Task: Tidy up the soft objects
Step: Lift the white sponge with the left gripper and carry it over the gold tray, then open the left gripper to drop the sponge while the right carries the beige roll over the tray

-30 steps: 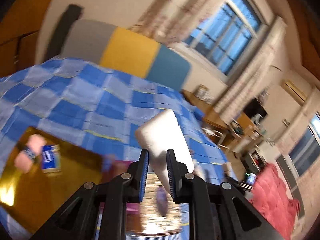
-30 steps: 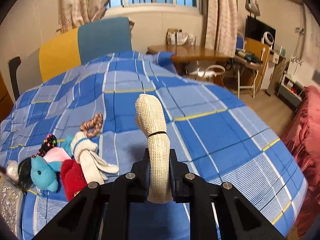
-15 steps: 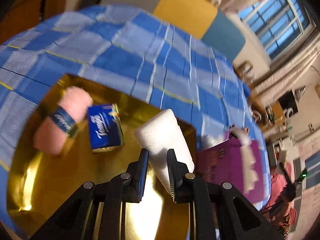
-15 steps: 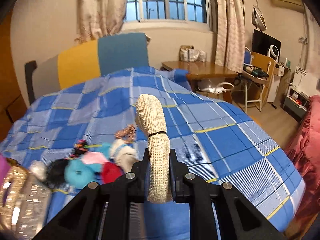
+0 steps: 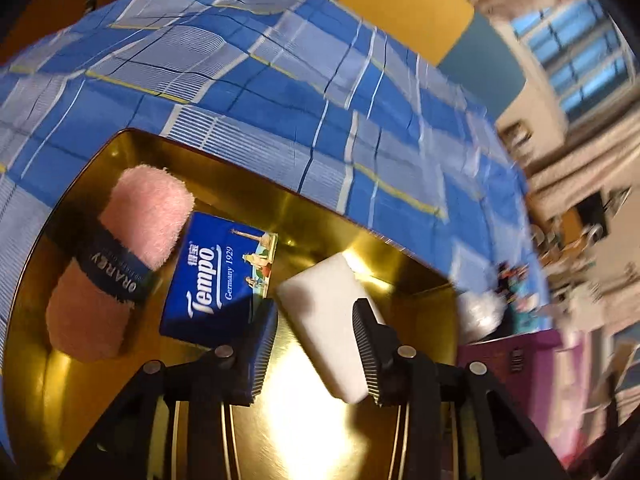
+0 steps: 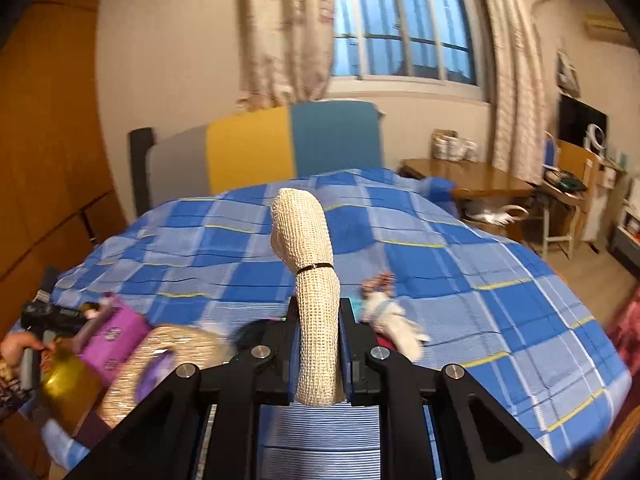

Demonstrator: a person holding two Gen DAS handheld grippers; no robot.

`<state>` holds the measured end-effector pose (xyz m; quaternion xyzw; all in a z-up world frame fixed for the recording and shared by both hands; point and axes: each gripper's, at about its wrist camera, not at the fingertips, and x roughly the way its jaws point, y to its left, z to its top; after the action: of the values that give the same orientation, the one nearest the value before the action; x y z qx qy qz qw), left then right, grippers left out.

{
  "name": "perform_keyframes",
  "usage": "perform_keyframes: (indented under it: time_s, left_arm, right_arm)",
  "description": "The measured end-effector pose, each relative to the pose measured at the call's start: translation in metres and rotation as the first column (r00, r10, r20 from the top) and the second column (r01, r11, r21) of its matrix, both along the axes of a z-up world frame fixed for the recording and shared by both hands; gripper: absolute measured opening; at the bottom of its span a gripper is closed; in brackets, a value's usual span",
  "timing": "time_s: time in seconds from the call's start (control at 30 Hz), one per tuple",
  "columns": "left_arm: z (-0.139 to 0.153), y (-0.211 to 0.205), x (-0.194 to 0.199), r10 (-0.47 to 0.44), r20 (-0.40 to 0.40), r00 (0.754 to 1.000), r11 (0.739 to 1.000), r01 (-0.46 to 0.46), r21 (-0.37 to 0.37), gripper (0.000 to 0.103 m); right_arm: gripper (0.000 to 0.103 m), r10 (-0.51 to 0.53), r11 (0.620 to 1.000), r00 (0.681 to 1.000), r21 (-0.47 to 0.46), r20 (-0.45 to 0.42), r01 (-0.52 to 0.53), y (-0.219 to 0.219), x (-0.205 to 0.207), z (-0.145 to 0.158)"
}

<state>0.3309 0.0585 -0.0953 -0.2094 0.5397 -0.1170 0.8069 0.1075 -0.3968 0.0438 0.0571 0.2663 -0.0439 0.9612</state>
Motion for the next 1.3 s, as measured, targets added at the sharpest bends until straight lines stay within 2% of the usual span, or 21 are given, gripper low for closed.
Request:
perform_keyframes:
  time_s: [0.07, 0.2, 0.3, 0.47, 0.67, 0.77, 0.83, 0.97, 1.03, 1.13, 1.3]
  left_arm:
    - [0.010, 0.005, -0.011, 0.003, 0.042, 0.999, 0.999, -0.001, -0.032, 0.039]
    - [0.028, 0.015, -0.044, 0.026, 0.129, 0.991, 0.998, -0.018, -0.064, 0.039]
    - [0.033, 0.025, -0.071, 0.068, 0.169, 0.983, 0.997, -0.061, -0.049, 0.039]
    - [0.036, 0.041, -0.115, 0.120, 0.200, 0.972, 0.993, -0.121, -0.007, 0.039]
    - [0.034, 0.054, -0.158, 0.117, 0.213, 0.970, 0.990, -0.131, 0.055, 0.039]
    - [0.037, 0.060, -0.173, 0.122, 0.233, 0.965, 0.985, -0.147, 0.092, 0.039]
    - [0.037, 0.067, -0.181, 0.137, 0.234, 0.962, 0.981, -0.164, 0.100, 0.039]
    - [0.036, 0.083, -0.192, 0.176, 0.234, 0.956, 0.975, -0.203, 0.095, 0.039]
    - [0.037, 0.092, -0.196, 0.200, 0.238, 0.950, 0.970, -0.226, 0.085, 0.039]
    - [0.038, 0.105, -0.200, 0.236, 0.238, 0.942, 0.961, -0.262, 0.084, 0.039]
    - [0.042, 0.126, -0.205, 0.289, 0.244, 0.926, 0.947, -0.314, 0.068, 0.039]
  right_arm:
    - [0.016, 0.049, 0.999, 0.999, -0.004, 0.005, -0.049, 0.022, 0.001, 0.004]
    - [0.016, 0.144, 0.988, 0.989, 0.047, 0.011, -0.145, 0.065, 0.007, 0.010]
    - [0.016, 0.199, 0.975, 0.980, 0.097, 0.013, -0.199, 0.090, 0.012, 0.012]
    - [0.016, 0.312, 0.941, 0.950, 0.130, 0.025, -0.312, 0.146, 0.018, 0.018]
    - [0.016, 0.475, 0.875, 0.878, 0.140, -0.056, -0.464, 0.231, 0.034, 0.005]
    - [0.016, 0.545, 0.832, 0.829, 0.207, -0.125, -0.515, 0.272, 0.046, -0.016]
    - [0.016, 0.579, 0.806, 0.799, 0.263, -0.164, -0.530, 0.295, 0.055, -0.032]
    - [0.016, 0.607, 0.789, 0.756, 0.302, -0.247, -0.535, 0.327, 0.073, -0.063]
    - [0.016, 0.616, 0.784, 0.724, 0.330, -0.310, -0.525, 0.346, 0.085, -0.084]
    - [0.016, 0.619, 0.781, 0.693, 0.385, -0.369, -0.492, 0.365, 0.098, -0.108]
    - [0.017, 0.616, 0.778, 0.664, 0.459, -0.425, -0.429, 0.387, 0.114, -0.134]
